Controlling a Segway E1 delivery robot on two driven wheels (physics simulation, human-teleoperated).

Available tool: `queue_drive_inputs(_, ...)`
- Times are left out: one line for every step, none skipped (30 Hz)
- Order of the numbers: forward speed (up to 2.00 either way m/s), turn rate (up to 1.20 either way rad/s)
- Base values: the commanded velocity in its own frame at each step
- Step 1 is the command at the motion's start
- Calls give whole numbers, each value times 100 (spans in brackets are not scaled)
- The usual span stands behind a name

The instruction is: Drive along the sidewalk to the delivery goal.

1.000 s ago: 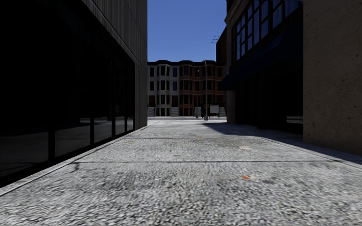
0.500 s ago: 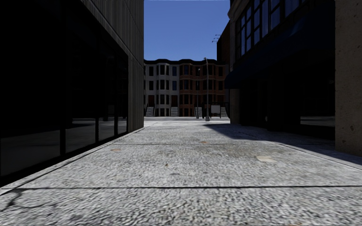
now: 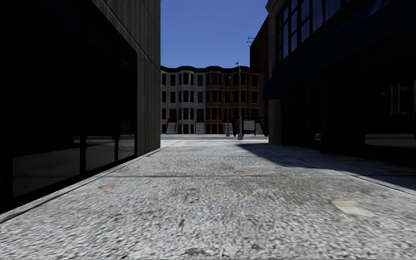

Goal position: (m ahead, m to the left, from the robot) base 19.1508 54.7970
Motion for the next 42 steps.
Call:
queue_drive_inputs(200, 0)
queue_drive_inputs(200, 0)
queue_drive_inputs(200, 0)
queue_drive_inputs(200, 0)
queue_drive_inputs(200, 0)
queue_drive_inputs(200, 0)
queue_drive_inputs(200, 0)
queue_drive_inputs(200, 0)
queue_drive_inputs(200, 0)
queue_drive_inputs(200, 0)
queue_drive_inputs(200, 0)
queue_drive_inputs(200, 0)
queue_drive_inputs(200, 0)
queue_drive_inputs(200, 0)
queue_drive_inputs(200, 0)
queue_drive_inputs(200, 0)
queue_drive_inputs(200, 0)
queue_drive_inputs(200, 0)
queue_drive_inputs(200, 0)
queue_drive_inputs(200, 0)
queue_drive_inputs(200, 0)
queue_drive_inputs(200, 0)
queue_drive_inputs(200, 0)
queue_drive_inputs(200, 0)
queue_drive_inputs(200, 1)
queue_drive_inputs(200, 1)
queue_drive_inputs(200, 5)
queue_drive_inputs(200, 8)
queue_drive_inputs(200, 9)
queue_drive_inputs(200, 9)
queue_drive_inputs(200, 9)
queue_drive_inputs(200, 9)
queue_drive_inputs(200, 9)
queue_drive_inputs(200, 9)
queue_drive_inputs(200, 9)
queue_drive_inputs(200, 9)
queue_drive_inputs(200, 9)
queue_drive_inputs(200, 9)
queue_drive_inputs(200, 9)
queue_drive_inputs(200, 10)
queue_drive_inputs(200, 10)
queue_drive_inputs(200, 10)
